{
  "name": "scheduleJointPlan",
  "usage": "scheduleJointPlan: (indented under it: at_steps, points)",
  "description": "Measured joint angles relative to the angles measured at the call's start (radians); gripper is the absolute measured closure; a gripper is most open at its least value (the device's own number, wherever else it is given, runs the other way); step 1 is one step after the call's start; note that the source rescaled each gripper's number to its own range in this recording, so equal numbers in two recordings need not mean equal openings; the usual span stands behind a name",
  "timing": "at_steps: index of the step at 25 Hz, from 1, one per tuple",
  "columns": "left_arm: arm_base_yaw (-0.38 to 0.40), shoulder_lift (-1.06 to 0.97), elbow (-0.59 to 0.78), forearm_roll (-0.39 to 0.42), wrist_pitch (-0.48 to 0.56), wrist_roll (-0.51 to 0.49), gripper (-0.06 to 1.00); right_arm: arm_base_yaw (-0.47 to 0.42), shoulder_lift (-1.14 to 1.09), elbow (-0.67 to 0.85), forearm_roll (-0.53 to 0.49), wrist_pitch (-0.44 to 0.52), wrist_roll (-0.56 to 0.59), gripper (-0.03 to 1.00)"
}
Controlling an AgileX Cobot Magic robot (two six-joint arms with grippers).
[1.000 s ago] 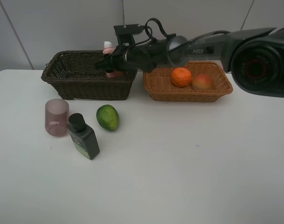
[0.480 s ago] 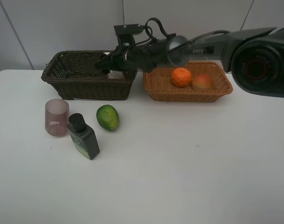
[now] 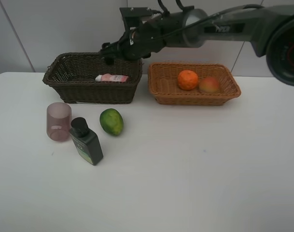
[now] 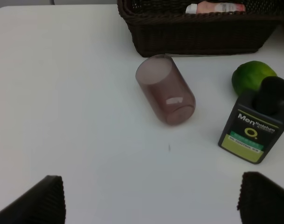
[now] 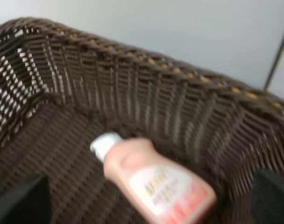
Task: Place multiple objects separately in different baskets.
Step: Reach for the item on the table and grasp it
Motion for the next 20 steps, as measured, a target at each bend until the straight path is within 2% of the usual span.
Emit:
scheduleJointPlan:
  at_steps: [3,8,12,15,20]
  points:
    - [0.0,0.0,0.0,0.0,0.0,0.0,0.02,0.001,-0.039,-0.001,0.048,0.156,-0.042,0.1]
    - [0.0,0.0,0.0,0.0,0.0,0.0,0.02,-0.019,-0.114,-0.001,0.205,0.444,-0.188,0.09]
    - [0.0,0.0,0.0,0.0,0.0,0.0,0.02,-0.064,-0.171,0.032,0.283,0.626,-0.214,0.09]
    - [0.0,0.0,0.0,0.0,0.0,0.0,0.02,-0.106,-0.224,0.113,0.294,0.7,-0.211,0.09]
    - [0.0,0.0,0.0,0.0,0.0,0.0,0.02,-0.212,-0.37,0.322,0.26,0.692,-0.205,0.09]
